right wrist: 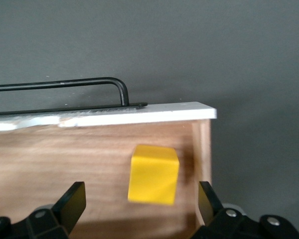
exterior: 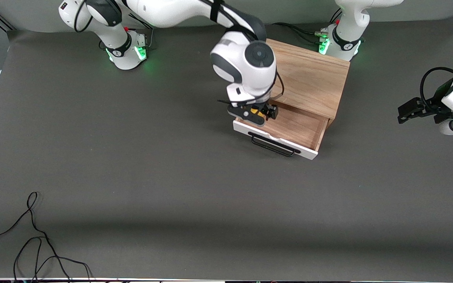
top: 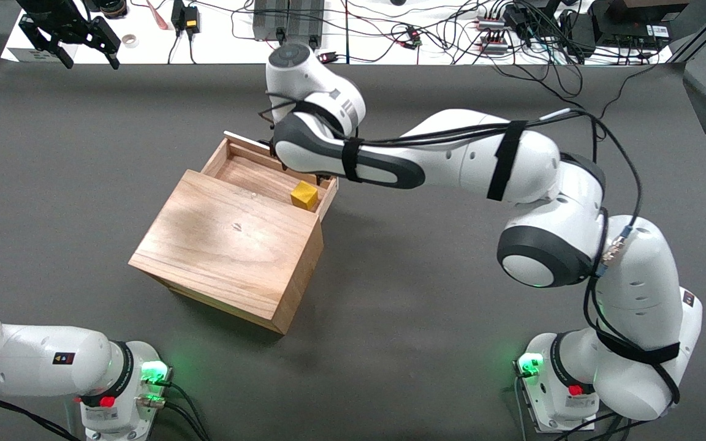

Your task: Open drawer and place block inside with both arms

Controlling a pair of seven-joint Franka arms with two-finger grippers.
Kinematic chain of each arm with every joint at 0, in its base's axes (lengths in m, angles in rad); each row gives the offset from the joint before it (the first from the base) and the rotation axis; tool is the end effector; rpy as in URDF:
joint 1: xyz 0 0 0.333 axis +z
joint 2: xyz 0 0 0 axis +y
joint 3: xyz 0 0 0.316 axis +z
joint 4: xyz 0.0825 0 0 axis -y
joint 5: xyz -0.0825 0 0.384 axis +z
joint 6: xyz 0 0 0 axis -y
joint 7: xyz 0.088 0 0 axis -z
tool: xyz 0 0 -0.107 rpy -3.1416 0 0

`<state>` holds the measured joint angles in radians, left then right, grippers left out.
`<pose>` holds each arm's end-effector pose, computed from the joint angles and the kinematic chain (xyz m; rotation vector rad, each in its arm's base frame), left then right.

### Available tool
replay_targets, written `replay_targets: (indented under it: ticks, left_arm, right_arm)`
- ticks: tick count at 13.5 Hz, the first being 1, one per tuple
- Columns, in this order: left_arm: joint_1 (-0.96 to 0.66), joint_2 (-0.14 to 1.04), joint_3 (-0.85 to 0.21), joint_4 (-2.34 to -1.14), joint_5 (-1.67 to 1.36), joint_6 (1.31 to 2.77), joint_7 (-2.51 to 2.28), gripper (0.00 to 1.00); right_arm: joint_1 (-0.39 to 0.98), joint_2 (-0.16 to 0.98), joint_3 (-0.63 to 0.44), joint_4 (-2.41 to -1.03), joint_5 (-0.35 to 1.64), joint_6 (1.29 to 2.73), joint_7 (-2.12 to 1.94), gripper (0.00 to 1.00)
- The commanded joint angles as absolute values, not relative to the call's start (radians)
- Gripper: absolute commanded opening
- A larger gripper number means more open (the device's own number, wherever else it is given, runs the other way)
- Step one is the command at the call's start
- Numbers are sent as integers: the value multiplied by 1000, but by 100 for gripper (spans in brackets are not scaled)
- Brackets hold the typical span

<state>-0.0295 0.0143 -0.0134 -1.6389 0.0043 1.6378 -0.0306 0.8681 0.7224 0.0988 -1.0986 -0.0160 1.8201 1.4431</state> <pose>0.5623 -0.0237 0.5901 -3.1368 0.0198 0.0239 0.4459 0.6044 0.3949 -3.0251 0.7674 0.0712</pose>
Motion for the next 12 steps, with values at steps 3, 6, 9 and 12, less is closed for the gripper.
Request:
replay_targets:
  ticks: [3, 6, 9, 12]
  left_arm:
    - [-29, 14, -6, -1618, -3, 1612, -14, 100]
    - [-28, 12, -6, -1618, -2, 1609, -14, 100]
    - [-28, 11, -8, -1618, -2, 1603, -11, 100]
    - [-28, 9, -6, -1620, 5, 1600, 15, 100]
  right_arm:
    - [828, 471, 34, -1124, -37, 1585, 1428, 100]
    - [828, 336, -99, -1137, -49, 1401, 1222, 100]
    - [828, 235, -283, -1141, -49, 1283, 932, 100]
    - [830, 155, -512, -1189, -49, 1243, 529, 100]
